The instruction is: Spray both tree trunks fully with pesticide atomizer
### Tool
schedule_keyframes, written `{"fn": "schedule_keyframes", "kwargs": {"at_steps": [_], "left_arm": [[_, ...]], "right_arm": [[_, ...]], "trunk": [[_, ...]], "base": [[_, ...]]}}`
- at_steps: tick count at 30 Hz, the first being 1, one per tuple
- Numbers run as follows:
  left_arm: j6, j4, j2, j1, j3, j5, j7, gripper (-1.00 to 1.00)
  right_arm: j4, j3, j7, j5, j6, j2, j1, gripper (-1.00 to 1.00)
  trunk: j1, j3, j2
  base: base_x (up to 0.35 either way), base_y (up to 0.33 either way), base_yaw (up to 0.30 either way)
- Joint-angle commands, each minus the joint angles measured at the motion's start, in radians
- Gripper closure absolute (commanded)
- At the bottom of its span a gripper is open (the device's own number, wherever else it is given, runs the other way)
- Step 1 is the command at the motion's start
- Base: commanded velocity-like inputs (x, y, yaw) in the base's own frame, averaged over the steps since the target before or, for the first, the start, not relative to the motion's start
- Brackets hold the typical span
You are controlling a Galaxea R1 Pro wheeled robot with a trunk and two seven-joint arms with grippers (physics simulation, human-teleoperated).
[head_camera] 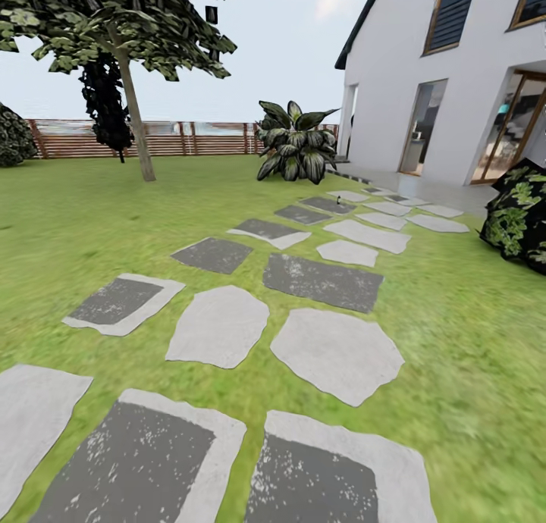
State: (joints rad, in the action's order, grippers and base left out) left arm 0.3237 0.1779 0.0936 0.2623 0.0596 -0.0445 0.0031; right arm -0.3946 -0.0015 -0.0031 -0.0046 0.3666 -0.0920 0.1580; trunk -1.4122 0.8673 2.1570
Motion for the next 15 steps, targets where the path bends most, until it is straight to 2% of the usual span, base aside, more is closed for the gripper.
{"fn": "schedule_keyframes", "kwargs": {"at_steps": [1, 15], "left_arm": [[0.0, 0.0, 0.0, 0.0, 0.0, 0.0, 0.0, -1.0], [0.0, 0.0, 0.0, 0.0, 0.0, 0.0, 0.0, -1.0]], "right_arm": [[0.0, 0.0, 0.0, 0.0, 0.0, 0.0, 0.0, -1.0], [0.0, 0.0, 0.0, 0.0, 0.0, 0.0, 0.0, -1.0]], "trunk": [[0.0, 0.0, 0.0], [0.0, 0.0, 0.0]], "base": [[0.338, 0.0, 0.0], [0.338, 0.0, 0.0]]}}
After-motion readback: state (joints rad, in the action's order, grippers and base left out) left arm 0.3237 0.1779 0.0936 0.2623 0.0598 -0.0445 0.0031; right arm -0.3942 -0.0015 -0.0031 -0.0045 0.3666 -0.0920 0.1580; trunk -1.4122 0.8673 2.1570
